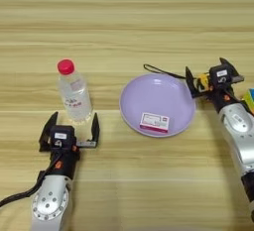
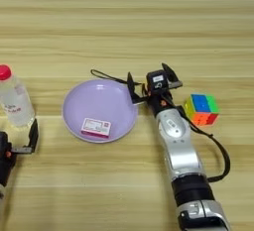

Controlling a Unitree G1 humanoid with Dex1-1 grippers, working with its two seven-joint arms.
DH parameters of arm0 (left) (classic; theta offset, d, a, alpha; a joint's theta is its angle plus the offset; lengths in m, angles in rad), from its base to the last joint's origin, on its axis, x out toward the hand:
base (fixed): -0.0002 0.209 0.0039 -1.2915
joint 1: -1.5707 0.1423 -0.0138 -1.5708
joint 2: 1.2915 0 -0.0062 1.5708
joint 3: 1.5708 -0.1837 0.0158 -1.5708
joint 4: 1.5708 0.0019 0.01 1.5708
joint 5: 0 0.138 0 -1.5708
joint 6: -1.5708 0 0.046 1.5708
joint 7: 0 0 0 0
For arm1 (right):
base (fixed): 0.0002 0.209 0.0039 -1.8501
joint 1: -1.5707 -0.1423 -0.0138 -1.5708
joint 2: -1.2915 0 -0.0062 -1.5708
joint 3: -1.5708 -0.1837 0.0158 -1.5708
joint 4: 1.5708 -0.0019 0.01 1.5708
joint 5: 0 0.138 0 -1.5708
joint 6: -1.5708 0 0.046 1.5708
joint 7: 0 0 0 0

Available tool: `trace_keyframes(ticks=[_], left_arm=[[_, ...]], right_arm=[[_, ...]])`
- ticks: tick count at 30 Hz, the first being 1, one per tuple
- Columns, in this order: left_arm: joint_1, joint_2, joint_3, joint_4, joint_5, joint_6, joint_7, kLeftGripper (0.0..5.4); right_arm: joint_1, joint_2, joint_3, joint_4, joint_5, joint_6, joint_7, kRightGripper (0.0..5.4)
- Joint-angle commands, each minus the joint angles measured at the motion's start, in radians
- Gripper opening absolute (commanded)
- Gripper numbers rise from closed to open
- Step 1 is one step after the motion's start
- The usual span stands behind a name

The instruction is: Move the objects on the table

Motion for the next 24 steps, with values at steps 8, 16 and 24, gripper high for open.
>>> trace_keyframes(ticks=[8,16,24], left_arm=[[0.004,0.001,-0.005,-0.010,0.010,0.018,-0.002,5.40],[0.008,0.000,-0.005,-0.011,0.010,0.018,-0.001,5.40],[0.009,0.002,-0.003,-0.011,0.008,0.017,-0.003,5.40]], right_arm=[[-0.022,-0.020,-0.031,0.105,-0.012,-0.024,-0.036,5.37],[-0.040,-0.028,-0.041,0.203,-0.011,-0.041,-0.042,5.37],[-0.070,-0.027,-0.046,0.295,-0.006,-0.075,-0.040,5.37]])
